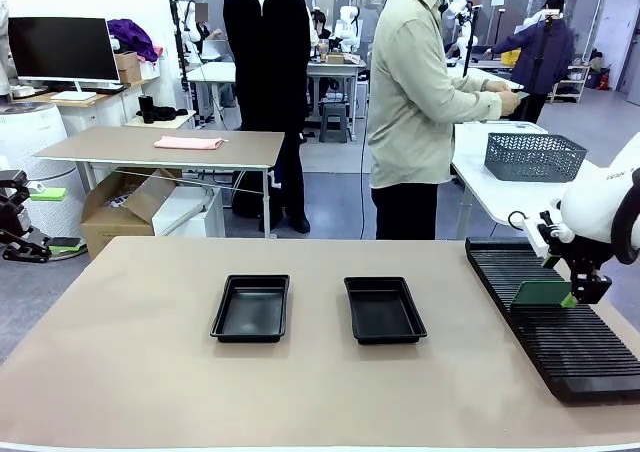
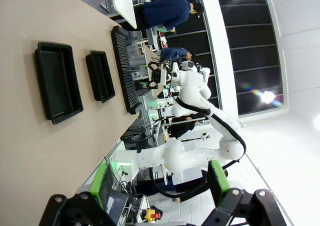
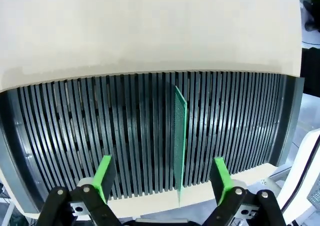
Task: Inspect and transfer BCBs to ESD trays.
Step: Pick up the Blank PCB from the PCB Rack and place it in the left ESD tray.
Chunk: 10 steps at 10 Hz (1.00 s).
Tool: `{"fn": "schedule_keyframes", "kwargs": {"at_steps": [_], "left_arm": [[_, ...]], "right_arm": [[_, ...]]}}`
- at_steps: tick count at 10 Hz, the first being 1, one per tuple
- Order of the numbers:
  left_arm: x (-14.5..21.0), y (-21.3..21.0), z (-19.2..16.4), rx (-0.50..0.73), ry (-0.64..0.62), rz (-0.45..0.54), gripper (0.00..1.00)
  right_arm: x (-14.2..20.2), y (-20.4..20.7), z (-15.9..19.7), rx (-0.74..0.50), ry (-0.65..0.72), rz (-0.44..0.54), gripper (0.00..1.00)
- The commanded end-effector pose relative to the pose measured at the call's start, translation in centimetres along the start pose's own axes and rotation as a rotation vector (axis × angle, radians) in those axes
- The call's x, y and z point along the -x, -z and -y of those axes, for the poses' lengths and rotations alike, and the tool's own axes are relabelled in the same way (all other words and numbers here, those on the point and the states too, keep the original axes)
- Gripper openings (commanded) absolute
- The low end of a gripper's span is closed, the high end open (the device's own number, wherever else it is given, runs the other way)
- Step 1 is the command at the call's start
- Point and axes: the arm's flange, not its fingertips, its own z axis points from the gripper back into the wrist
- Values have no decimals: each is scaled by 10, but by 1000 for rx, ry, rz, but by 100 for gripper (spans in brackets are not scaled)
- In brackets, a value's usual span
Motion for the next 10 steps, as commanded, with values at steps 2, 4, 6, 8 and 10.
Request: {"fn": "schedule_keyframes", "kwargs": {"at_steps": [2,4,6,8,10], "left_arm": [[-1,0,1,5,3,7,100],[-1,0,1,5,3,7,100],[-1,0,1,5,3,7,100],[-1,0,1,5,3,7,100],[-1,0,1,5,3,7,100]], "right_arm": [[-3,10,-1,24,11,-33,100],[-2,11,0,25,17,-28,100],[1,11,0,29,24,-21,98],[3,11,1,31,28,-8,95],[4,10,1,28,27,-2,91]]}}
